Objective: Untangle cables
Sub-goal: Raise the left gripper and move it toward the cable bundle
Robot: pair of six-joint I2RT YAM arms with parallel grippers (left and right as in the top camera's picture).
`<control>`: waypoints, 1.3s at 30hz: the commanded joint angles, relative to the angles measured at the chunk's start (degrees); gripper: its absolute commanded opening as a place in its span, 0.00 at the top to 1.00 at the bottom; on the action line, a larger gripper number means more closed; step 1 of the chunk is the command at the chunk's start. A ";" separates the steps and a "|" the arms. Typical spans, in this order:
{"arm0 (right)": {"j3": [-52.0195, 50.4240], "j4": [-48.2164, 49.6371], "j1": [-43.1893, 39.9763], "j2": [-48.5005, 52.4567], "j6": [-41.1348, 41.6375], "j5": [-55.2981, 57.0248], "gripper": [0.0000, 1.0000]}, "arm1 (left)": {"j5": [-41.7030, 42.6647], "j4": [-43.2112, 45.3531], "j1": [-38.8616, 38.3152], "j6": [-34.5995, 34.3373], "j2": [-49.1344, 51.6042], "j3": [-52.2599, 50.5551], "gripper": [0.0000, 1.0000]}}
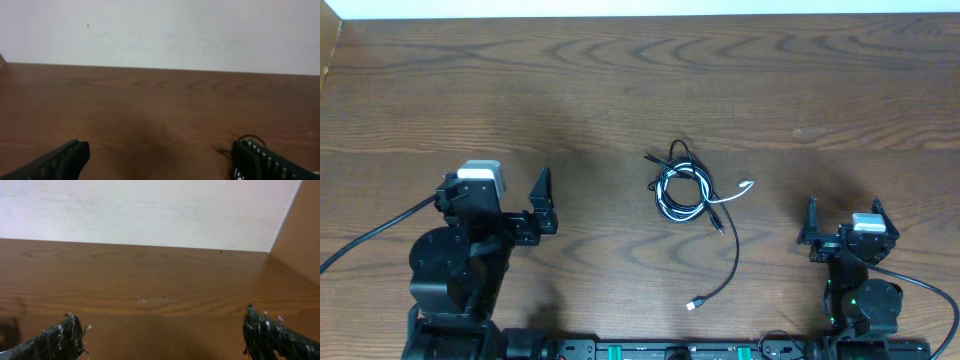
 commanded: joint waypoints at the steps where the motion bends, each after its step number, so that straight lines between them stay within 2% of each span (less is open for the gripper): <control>1: -0.20 -0.04 0.48 -0.33 -0.55 -0.15 0.01 | 0.33 -1.44 -0.13 -0.28 1.29 3.17 0.04; 18: -0.20 -0.07 0.48 -0.33 -0.55 -0.17 0.01 | 6.27 -3.48 -0.13 -2.67 3.17 5.75 0.03; 25: -0.20 -0.04 0.48 -0.33 -0.55 -0.15 0.01 | 9.01 -9.92 -0.13 -3.56 5.60 5.75 0.04; 27: -0.20 -0.04 0.48 -0.33 -0.55 -0.15 0.01 | 11.13 -10.91 -0.13 -3.52 6.32 5.75 0.03; 32: -0.20 -0.04 0.48 -0.33 -0.55 -0.15 0.01 | 23.76 -12.79 -0.13 -3.52 7.96 5.73 0.04; 39: -0.20 -0.04 0.48 -0.33 -0.55 -0.15 0.01 | 23.96 -13.14 -0.13 -5.51 9.62 5.70 0.04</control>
